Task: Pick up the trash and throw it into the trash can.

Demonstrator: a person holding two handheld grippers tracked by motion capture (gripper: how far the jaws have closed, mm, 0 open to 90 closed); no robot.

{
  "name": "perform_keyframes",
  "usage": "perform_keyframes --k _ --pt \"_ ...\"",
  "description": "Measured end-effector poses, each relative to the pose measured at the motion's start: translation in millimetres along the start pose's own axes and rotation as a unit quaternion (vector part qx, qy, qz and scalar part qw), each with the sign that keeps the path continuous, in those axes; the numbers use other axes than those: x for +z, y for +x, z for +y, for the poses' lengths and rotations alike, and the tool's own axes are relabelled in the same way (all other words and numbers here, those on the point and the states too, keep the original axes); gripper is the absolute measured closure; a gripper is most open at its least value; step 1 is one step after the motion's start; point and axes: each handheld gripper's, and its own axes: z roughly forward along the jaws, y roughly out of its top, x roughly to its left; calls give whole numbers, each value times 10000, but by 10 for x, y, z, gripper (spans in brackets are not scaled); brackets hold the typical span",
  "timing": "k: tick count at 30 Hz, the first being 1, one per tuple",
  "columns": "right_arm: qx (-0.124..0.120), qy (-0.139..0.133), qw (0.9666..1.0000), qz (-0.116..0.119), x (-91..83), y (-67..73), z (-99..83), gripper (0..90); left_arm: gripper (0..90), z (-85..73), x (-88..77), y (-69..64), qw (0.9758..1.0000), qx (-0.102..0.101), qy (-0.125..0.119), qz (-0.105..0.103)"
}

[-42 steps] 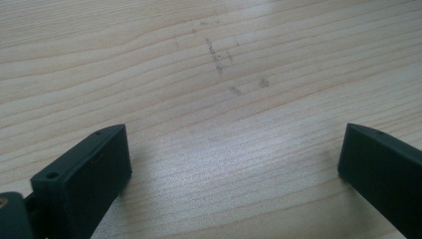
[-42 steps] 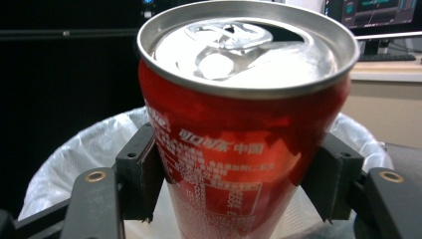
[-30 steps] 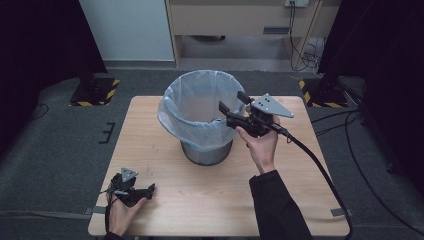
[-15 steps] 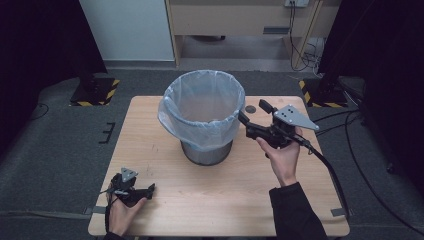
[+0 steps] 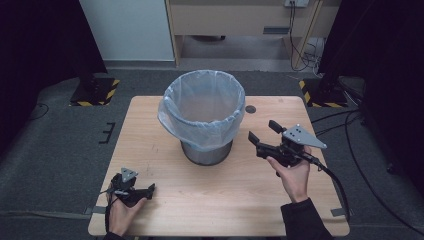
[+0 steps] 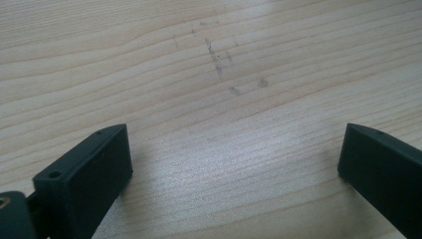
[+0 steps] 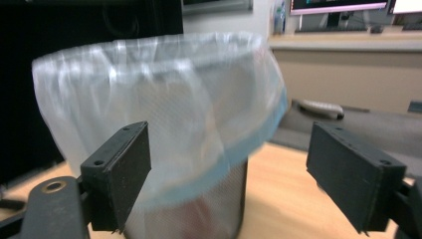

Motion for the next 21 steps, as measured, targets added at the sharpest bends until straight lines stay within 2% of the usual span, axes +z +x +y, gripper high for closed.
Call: perform_keyframes --k 6,7,9,10,13,14,15,16,21 --pt "-6 222 9998 12 -39 -16 -187 175 0 0 0 -2 10000 3 -1 -1" --pt "-24 346 9994 -8 -60 -29 -274 177 0 0 -1 -2 10000 4 0 -2" --pt "-5 378 9993 -10 -68 -34 -305 176 0 0 -1 -2 10000 5 0 -2" --pt "-30 506 9987 -34 -90 -47 -386 180 0 -1 -1 -3 10000 8 -2 -1" --pt "12 610 9981 -43 -110 -61 -471 181 0 -1 -1 -3 10000 7 -3 -1" --pt "1 728 9973 -66 -129 -79 -559 181 0 -1 -1 -3 10000 7 -2 -1" --pt "1 728 9973 -66 -129 -79 -559 181 0 -1 -1 -3 10000 7 -2 -1" --pt "-24 902 9959 -93 -144 -103 -659 181 0 -1 -1 -3 10000 7 -3 -2" --pt "3 1171 9929 -192 -169 -175 -869 183 0 -1 -2 -3 10000 8 -3 -2"
